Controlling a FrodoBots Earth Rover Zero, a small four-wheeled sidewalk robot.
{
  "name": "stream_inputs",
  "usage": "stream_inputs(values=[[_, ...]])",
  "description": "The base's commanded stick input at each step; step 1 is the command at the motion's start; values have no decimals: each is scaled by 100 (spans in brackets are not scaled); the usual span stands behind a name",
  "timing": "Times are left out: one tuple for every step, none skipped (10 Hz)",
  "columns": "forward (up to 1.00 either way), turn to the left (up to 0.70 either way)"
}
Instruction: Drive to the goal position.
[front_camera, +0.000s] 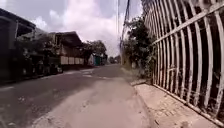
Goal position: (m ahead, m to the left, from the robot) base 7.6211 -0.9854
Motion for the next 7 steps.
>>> stream_inputs(values=[[70,3],[70,9],[70,16],[70,20],[70,11],[70,1],[70,0]])
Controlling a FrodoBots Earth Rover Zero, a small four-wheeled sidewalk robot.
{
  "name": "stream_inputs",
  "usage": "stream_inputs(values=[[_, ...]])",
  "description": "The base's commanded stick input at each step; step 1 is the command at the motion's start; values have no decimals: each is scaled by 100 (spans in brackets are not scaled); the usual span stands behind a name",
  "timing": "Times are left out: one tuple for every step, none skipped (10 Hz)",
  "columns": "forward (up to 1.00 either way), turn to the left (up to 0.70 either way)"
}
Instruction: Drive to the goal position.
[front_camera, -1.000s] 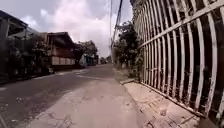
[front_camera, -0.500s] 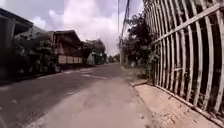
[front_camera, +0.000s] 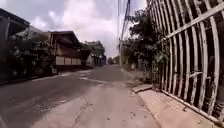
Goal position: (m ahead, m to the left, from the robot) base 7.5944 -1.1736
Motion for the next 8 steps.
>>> stream_inputs(values=[[70,0],[70,0],[70,0],[70,0],[70,0],[70,0],[70,0],[70,0]])
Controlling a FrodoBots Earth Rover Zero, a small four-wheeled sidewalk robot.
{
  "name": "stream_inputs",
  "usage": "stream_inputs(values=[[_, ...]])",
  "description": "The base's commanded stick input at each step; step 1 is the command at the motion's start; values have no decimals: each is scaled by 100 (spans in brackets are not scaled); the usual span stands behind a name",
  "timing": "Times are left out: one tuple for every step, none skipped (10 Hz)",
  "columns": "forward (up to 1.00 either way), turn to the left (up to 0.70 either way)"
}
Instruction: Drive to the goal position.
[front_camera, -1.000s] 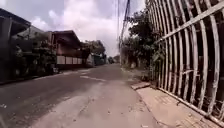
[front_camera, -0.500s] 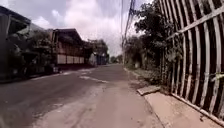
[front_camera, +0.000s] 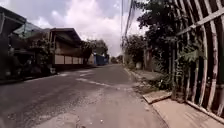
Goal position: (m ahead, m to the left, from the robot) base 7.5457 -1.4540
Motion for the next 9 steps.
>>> stream_inputs(values=[[70,0],[70,1],[70,6],[70,28],[70,35],[70,35],[70,0],[70,0],[70,0]])
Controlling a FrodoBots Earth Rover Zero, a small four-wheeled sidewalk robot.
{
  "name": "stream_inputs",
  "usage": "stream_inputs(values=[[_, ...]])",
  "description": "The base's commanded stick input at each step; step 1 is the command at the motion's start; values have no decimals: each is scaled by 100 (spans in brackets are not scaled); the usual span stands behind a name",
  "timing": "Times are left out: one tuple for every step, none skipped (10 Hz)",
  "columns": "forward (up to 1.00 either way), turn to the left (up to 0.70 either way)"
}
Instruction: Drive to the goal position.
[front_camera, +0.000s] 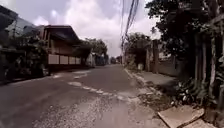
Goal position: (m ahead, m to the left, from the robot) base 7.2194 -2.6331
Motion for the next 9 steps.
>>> stream_inputs(values=[[70,0],[70,0],[70,0],[70,0],[70,0],[70,0],[70,0],[70,0],[70,0]])
